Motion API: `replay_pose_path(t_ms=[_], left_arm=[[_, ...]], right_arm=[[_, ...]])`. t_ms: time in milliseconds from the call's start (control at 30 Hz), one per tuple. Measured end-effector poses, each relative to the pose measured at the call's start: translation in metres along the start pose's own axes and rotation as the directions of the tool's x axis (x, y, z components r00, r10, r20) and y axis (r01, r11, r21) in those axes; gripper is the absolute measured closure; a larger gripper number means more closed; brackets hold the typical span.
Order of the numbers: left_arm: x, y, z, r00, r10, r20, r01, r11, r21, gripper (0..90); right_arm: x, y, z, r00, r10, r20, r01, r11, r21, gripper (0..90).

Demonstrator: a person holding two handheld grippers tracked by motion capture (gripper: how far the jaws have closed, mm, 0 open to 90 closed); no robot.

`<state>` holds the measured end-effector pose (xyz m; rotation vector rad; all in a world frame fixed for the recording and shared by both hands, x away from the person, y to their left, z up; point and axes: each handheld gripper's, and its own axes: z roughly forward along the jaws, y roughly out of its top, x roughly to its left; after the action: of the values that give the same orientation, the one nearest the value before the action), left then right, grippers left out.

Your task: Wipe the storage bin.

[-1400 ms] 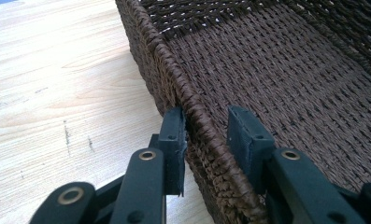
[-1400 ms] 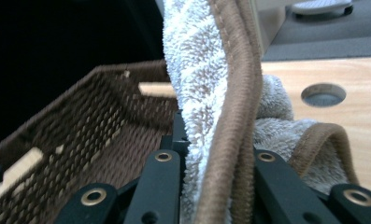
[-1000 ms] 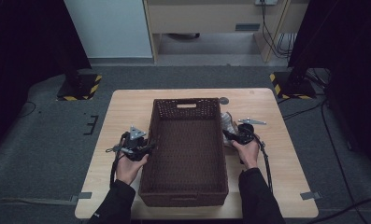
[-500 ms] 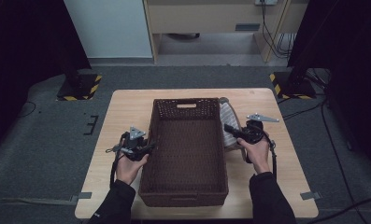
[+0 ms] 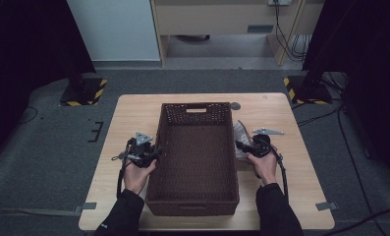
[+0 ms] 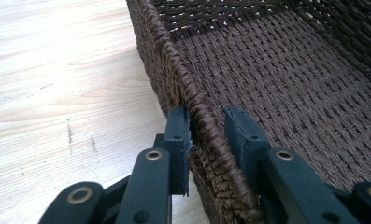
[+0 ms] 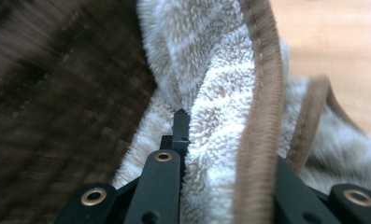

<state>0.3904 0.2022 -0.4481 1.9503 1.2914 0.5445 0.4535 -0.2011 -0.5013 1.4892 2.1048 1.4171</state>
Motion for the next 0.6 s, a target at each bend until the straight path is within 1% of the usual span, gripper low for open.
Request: replay_pose_path(t_ms=[33,100,133,200,233,300,400,467,533,567,600], left_arm=[[0.0,0.001,0.001,1.0,-0.001,-0.002,0.001,1.0,0.0,70.0],[0.001,0.002,0.002,1.0,-0.002,-0.006,0.002,1.0,0.001,70.1],[0.002,0.003,0.003,1.0,-0.001,-0.008,0.001,1.0,0.002,70.1],[0.003,0.004,0.005,0.9999,-0.008,-0.01,0.008,1.0,-0.001,70.0],[0.003,0.005,0.006,0.9999,-0.01,-0.011,0.01,0.9999,-0.002,70.1],[0.002,0.005,0.006,0.9999,-0.002,-0.012,0.002,1.0,0.001,70.0],[0.002,0.006,0.006,0.9999,0.003,-0.012,-0.003,1.0,0.004,70.0],[0.002,0.006,0.006,0.9999,0.007,-0.013,-0.007,1.0,0.007,69.9],[0.002,0.006,0.006,0.9999,0.009,-0.012,-0.009,0.9999,0.008,69.8],[0.002,0.006,0.006,0.9999,0.009,-0.01,-0.009,0.9999,0.007,69.7],[0.003,0.006,0.006,0.9999,0.01,-0.006,-0.01,0.9999,0.006,69.4]], right_arm=[[0.002,0.006,-0.007,0.9998,0.006,-0.02,-0.006,1.0,-0.028,79.9],[0.01,0.018,-0.023,0.9976,-0.004,-0.069,-0.002,0.997,-0.084,79.9],[0.013,0.022,-0.029,0.9962,-0.002,-0.087,-0.007,0.995,-0.096,79.9],[0.022,0.025,-0.037,0.995,-0.041,-0.091,0.032,0.994,-0.103,79.9],[0.025,0.024,-0.038,0.9944,-0.055,-0.089,0.047,0.995,-0.093,79.9],[0.026,0.018,-0.035,0.9947,-0.065,-0.08,0.059,0.995,-0.079,80.0],[0.02,0.005,-0.023,0.9977,-0.034,-0.058,0.032,0.999,-0.039,80.0],[0.015,-0.005,-0.014,0.9992,-0.027,-0.029,0.027,1.0,0.003,80.0],[0.01,-0.015,-0.003,0.9999,-0.01,-0.004,0.01,0.999,0.038,80.0],[0.007,-0.02,0.001,0.9997,-0.018,0.015,0.017,0.998,0.057,80.0],[0.006,-0.024,0.004,0.9997,-0.014,0.02,0.012,0.998,0.055,80.0]])
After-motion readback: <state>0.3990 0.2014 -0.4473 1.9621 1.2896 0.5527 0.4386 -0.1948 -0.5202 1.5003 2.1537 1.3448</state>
